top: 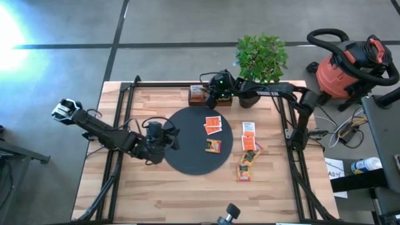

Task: Pick & Place Tea
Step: Put the orange tea bag into the middle section of the brown wooden organizer

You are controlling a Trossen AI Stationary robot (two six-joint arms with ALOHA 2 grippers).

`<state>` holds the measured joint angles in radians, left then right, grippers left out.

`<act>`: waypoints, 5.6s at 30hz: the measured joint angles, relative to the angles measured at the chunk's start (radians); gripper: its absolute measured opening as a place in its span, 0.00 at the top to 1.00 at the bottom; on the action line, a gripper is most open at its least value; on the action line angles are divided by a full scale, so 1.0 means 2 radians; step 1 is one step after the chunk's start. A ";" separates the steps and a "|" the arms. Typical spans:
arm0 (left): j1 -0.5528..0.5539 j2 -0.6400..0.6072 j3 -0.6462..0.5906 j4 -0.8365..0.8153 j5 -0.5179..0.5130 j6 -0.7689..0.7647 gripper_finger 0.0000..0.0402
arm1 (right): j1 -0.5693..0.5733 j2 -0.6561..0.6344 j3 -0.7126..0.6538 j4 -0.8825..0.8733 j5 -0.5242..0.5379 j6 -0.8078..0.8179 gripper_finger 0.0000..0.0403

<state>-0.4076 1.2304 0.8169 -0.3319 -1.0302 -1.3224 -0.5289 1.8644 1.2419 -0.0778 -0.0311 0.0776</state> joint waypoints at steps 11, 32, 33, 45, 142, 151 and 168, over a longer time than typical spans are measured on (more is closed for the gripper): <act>-0.001 -0.034 -0.036 0.009 0.008 -0.002 0.69 | -0.001 0.017 0.001 0.002 0.031 0.014 0.98; -0.001 -0.045 -0.052 0.013 0.011 -0.001 0.69 | -0.006 0.053 -0.002 -0.032 0.046 0.005 0.75; -0.001 -0.045 -0.052 0.013 0.011 -0.001 0.69 | -0.006 0.048 -0.002 -0.034 0.051 0.002 0.73; -0.001 -0.045 -0.052 0.013 0.008 -0.001 0.69 | 0.001 -0.008 0.018 -0.044 0.080 -0.028 0.65; 0.126 0.361 0.043 0.350 0.354 0.228 0.69 | 0.165 -0.077 -0.171 -0.063 -0.165 0.315 0.53; 0.126 0.362 0.043 0.350 0.355 0.228 0.69 | 0.166 -0.076 -0.158 -0.079 -0.165 0.307 0.53; 0.126 0.362 0.043 0.350 0.355 0.227 0.69 | 0.176 -0.076 -0.171 -0.109 -0.144 0.302 0.53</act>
<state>-0.1555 1.9537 0.9031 0.3691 -0.3195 -0.8680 -0.1773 1.7124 0.9007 -0.2963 -0.3183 0.6818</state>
